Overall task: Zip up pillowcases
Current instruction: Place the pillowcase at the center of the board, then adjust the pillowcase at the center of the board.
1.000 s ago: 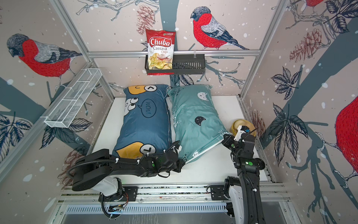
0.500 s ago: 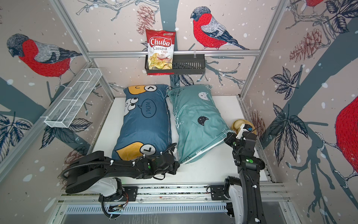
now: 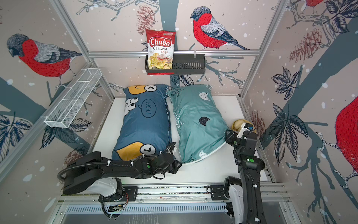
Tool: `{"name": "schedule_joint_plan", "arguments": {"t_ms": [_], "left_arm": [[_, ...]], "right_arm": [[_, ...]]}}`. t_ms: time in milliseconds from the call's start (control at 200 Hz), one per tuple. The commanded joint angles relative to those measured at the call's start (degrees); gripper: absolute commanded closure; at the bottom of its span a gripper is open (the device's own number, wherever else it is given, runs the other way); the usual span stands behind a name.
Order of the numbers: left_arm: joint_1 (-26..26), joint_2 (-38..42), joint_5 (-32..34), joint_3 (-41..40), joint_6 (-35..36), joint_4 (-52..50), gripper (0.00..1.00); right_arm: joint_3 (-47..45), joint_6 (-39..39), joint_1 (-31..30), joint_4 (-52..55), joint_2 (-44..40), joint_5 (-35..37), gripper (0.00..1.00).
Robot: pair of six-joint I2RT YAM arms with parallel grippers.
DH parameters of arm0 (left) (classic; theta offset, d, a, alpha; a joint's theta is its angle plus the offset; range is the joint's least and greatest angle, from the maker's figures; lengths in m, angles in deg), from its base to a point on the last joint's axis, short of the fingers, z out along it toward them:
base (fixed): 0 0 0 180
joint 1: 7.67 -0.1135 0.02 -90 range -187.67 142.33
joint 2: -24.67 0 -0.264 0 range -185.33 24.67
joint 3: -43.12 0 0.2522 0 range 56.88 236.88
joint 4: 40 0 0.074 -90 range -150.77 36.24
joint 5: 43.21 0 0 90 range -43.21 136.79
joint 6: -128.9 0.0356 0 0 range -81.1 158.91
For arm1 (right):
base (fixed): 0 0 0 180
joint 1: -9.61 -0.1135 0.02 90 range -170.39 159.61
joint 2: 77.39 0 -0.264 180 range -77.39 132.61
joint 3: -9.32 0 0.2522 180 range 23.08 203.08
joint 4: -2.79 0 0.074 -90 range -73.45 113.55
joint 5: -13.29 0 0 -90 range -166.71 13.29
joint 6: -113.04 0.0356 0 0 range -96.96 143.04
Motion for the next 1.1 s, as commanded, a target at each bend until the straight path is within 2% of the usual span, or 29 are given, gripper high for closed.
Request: {"name": "schedule_joint_plan", "arguments": {"t_ms": [0, 65, 155, 250, 340, 450, 575, 660, 741, 831, 961, 1096], "left_arm": [[0.1, 2.0, 2.3, 1.8, 0.9, -1.9, 0.32], [0.1, 3.5, 3.4, 2.6, 1.3, -3.0, 0.21], [0.1, 5.5, 5.7, 4.0, 2.4, -6.0, 0.13], [0.0, 7.8, 10.4, 6.1, 3.8, -11.6, 0.08], [-0.5, 10.4, 14.9, 7.5, 5.9, -16.6, 0.07], [-3.9, 15.2, 17.8, 7.4, 8.2, -21.1, 0.07], [-9.7, 22.9, 20.3, 6.0, 11.1, -25.0, 0.06], [-14.5, 28.3, 22.0, 6.2, 13.0, -28.7, 0.06], [-19.6, 33.2, 22.6, 6.0, 15.0, -30.8, 0.06], [-26.7, 37.5, 20.2, 4.9, 17.9, -30.5, 0.11], [-36.8, 40.5, 14.9, 3.8, 20.9, -29.1, 0.12], [-42.2, 40.5, 11.6, 2.1, 22.4, -28.4, 0.12]], "right_arm": [[3.0, -3.3, 0.0, 3.0, -0.6, 1.5, 0.02], [4.7, -3.3, -0.4, 4.4, -0.7, 1.4, 0.01], [6.2, -2.8, -1.0, 4.6, -0.4, -0.4, 0.01], [7.5, -1.7, -2.8, 4.2, 0.5, -1.3, 0.0], [8.2, 0.8, -7.6, 2.2, 1.4, -0.6, 0.0], [8.7, 4.2, -18.2, -1.8, 3.9, 3.4, 0.01], [9.6, 6.7, -35.3, -7.0, 10.4, 12.2, 0.0], [12.0, 6.2, -46.3, -9.4, 18.5, 18.6, 0.0], [15.2, 4.5, -52.7, -11.5, 27.2, 20.4, 0.02], [19.2, 3.6, -53.9, -13.2, 37.2, 15.6, 0.08], [22.1, 2.5, -52.6, -17.9, 47.8, 11.2, 0.2], [22.6, 2.8, -48.0, -21.3, 54.2, 7.6, 0.3]]}}
